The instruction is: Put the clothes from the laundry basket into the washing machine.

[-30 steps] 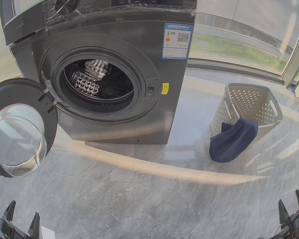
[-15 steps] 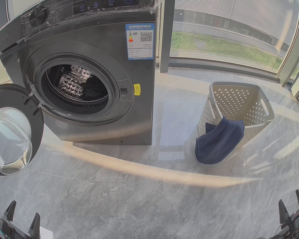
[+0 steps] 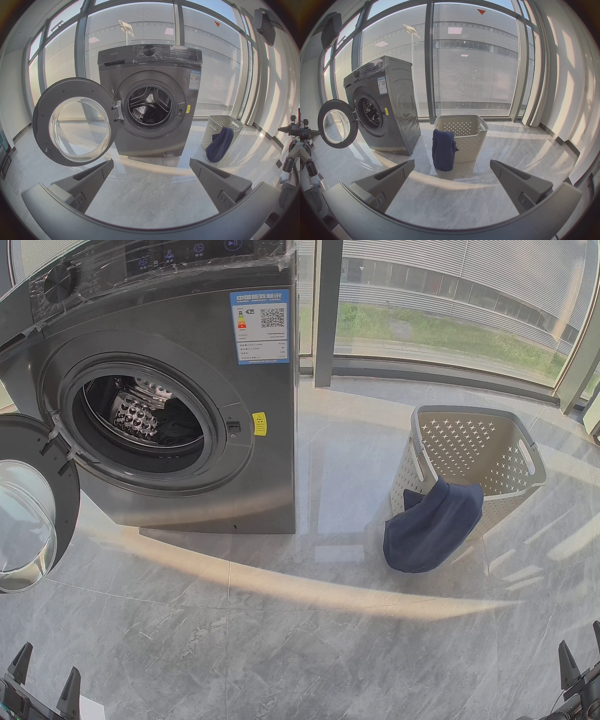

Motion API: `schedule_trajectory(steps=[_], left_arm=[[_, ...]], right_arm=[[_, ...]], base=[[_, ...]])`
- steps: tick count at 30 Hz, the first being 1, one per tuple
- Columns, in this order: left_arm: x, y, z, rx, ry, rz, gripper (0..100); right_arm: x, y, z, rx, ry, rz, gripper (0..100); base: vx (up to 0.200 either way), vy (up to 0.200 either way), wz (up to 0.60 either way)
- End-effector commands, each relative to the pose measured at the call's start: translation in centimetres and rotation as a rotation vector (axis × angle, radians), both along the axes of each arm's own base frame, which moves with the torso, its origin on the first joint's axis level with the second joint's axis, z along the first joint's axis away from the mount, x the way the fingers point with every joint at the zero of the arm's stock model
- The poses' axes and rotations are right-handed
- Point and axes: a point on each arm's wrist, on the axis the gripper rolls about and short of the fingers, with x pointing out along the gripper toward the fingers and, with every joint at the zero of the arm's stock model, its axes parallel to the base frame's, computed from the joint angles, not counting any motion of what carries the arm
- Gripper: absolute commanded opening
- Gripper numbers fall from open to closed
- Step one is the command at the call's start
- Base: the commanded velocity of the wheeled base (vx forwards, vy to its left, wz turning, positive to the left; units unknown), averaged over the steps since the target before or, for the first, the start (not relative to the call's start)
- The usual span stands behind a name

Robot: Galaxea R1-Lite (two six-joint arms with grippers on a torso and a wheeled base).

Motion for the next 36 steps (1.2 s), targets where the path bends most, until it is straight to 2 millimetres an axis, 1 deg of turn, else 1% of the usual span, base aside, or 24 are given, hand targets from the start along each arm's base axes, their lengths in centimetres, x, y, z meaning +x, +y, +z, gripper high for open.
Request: schedule_trajectory(steps=[1,4,31,36], left_arm=[[0.05,0.0,-0.51,0.001,0.007,0.0,100],[0.05,0.0,-0.51,0.001,0.007,-0.002,100],[0.06,0.01,-0.51,-0.003,0.008,0.003,100],[0.06,0.0,-0.49,-0.006,0.007,0.001,100]], right_arm=[[0.08,0.0,-0.45,0.0,0.011,-0.001,100],[0.08,0.0,-0.45,0.0,0.011,-0.001,100],[0.06,0.01,-0.46,0.0,0.008,0.001,100],[0.05,0.0,-0.46,0.0,0.006,0.002,100]], base=[[0.0,0.0,0.0],[0.0,0.0,0.0],[0.0,-0.2,0.0],[0.0,0.0,0.0]])
